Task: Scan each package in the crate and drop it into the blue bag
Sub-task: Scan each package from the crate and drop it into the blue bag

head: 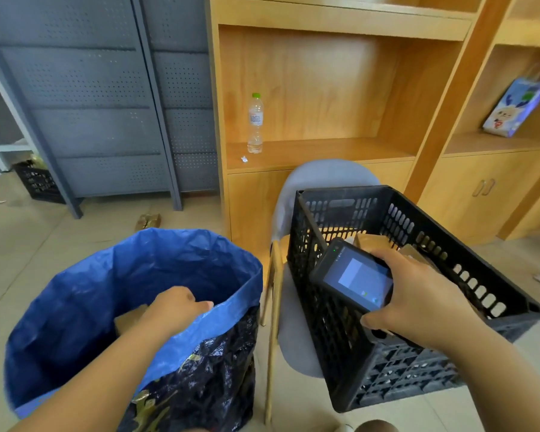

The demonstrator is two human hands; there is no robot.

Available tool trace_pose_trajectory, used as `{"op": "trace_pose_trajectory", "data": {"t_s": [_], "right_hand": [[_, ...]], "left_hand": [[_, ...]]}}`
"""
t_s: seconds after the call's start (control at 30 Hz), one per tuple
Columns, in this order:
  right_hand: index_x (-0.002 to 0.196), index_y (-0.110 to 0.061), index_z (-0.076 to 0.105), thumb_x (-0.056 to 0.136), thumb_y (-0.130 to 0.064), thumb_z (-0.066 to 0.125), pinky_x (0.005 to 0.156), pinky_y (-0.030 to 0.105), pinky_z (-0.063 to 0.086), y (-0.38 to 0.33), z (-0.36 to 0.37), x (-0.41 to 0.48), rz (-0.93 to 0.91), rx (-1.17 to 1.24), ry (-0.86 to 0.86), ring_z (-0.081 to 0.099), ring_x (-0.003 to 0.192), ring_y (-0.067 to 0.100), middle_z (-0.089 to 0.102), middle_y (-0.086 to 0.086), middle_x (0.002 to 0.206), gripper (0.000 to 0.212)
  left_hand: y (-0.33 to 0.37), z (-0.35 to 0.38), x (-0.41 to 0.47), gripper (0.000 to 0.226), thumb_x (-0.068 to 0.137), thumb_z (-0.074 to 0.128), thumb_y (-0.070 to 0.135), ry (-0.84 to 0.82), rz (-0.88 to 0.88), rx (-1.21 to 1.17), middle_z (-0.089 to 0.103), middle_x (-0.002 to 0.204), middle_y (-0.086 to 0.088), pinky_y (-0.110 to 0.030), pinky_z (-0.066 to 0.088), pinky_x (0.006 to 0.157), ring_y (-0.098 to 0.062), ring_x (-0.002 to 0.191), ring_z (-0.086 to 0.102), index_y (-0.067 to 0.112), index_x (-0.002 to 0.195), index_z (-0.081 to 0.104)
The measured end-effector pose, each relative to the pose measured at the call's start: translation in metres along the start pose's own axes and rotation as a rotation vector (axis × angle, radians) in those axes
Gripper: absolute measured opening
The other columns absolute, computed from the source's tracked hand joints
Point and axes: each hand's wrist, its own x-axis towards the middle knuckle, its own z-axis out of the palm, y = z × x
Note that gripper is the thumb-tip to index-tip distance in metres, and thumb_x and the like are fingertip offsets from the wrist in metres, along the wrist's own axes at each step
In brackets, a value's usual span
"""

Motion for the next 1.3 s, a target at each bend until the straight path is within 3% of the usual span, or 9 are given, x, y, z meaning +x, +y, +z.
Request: {"op": "trace_pose_trajectory", "data": {"t_s": [0.07,0.2,0.37,0.5,0.63,0.73,0.9,1.03,1.3], "right_hand": [[0.126,-0.040,0.032,0.051,-0.049,0.078,0.056,0.026,0.046,0.015,-0.006,-0.006,0.045,0.013,0.023,0.054,0.077,0.008,0.049,-0.015,0.096,0.089],[0.129,-0.038,0.032,0.047,-0.053,0.079,0.050,0.020,0.034,0.052,-0.020,-0.022,0.152,-0.046,0.091,0.049,0.076,0.010,0.045,-0.016,0.092,0.096],[0.130,-0.032,0.034,0.047,-0.048,0.082,0.058,0.030,0.047,0.109,-0.038,-0.035,0.283,-0.014,0.151,0.051,0.077,0.013,0.046,-0.011,0.093,0.097],[0.123,-0.034,0.038,0.047,-0.047,0.080,0.054,0.031,0.046,0.152,-0.045,-0.039,0.367,0.006,0.194,0.051,0.073,0.011,0.049,-0.011,0.091,0.088],[0.114,-0.037,0.039,0.047,-0.045,0.082,0.054,0.034,0.049,0.184,-0.045,-0.041,0.429,0.059,0.210,0.051,0.070,0.008,0.048,-0.014,0.087,0.080],[0.113,-0.035,0.040,0.048,-0.044,0.082,0.056,0.034,0.049,0.203,-0.039,-0.044,0.451,0.068,0.194,0.051,0.072,0.009,0.048,-0.014,0.087,0.078],[0.121,-0.035,0.038,0.050,-0.046,0.079,0.054,0.029,0.045,0.222,-0.029,-0.044,0.472,0.049,0.152,0.050,0.072,0.009,0.047,-0.014,0.088,0.083],[0.124,-0.033,0.038,0.050,-0.047,0.080,0.054,0.030,0.046,0.228,-0.024,-0.041,0.467,0.077,0.135,0.051,0.071,0.011,0.048,-0.012,0.090,0.086],[0.127,-0.034,0.037,0.052,-0.048,0.080,0.047,0.024,0.039,0.230,-0.020,-0.045,0.475,0.100,0.136,0.051,0.063,0.007,0.048,-0.012,0.091,0.088]], "left_hand": [[0.025,0.006,-0.008,0.049,0.081,0.067,0.044,-0.014,0.082,-0.025,0.027,0.054,0.004,-0.027,0.022,0.052,-0.016,0.051,0.026,0.016,0.061,0.031],[0.091,0.016,-0.022,0.032,0.085,0.065,0.045,-0.020,0.247,-0.062,0.054,0.069,0.005,-0.026,0.037,0.056,-0.013,0.057,0.047,0.012,0.084,0.063],[0.175,0.040,-0.034,0.019,0.082,0.063,0.053,-0.023,0.501,-0.101,0.063,0.088,0.021,-0.023,0.043,0.071,0.007,0.085,0.055,0.034,0.086,0.064],[0.235,0.078,-0.029,0.017,0.082,0.065,0.050,-0.054,0.678,-0.086,0.063,0.088,0.018,-0.016,0.044,0.067,0.005,0.083,0.057,0.036,0.091,0.063],[0.280,0.122,-0.024,0.049,0.080,0.066,0.054,-0.381,0.797,0.157,0.054,0.108,0.017,-0.022,0.045,0.079,0.000,0.095,0.052,0.034,0.123,0.054],[0.302,0.154,-0.025,0.063,0.078,0.064,0.056,-0.587,0.870,0.567,0.047,0.132,0.001,-0.040,0.043,0.098,-0.022,0.117,0.047,0.031,0.133,0.046],[0.311,0.184,-0.021,0.086,0.079,0.068,0.053,-0.598,0.639,0.735,0.059,0.113,-0.007,-0.036,0.052,0.079,-0.023,0.096,0.058,0.006,0.140,0.031],[0.312,0.186,-0.016,0.058,0.076,0.071,0.052,-0.635,0.533,0.753,0.056,0.091,0.000,-0.025,0.040,0.060,-0.016,0.080,0.054,0.010,0.112,0.056],[0.311,0.187,-0.010,0.035,0.072,0.071,0.031,-0.704,0.448,0.548,0.053,0.096,-0.002,-0.028,0.040,0.059,-0.015,0.078,0.051,0.024,0.092,0.043]]}}
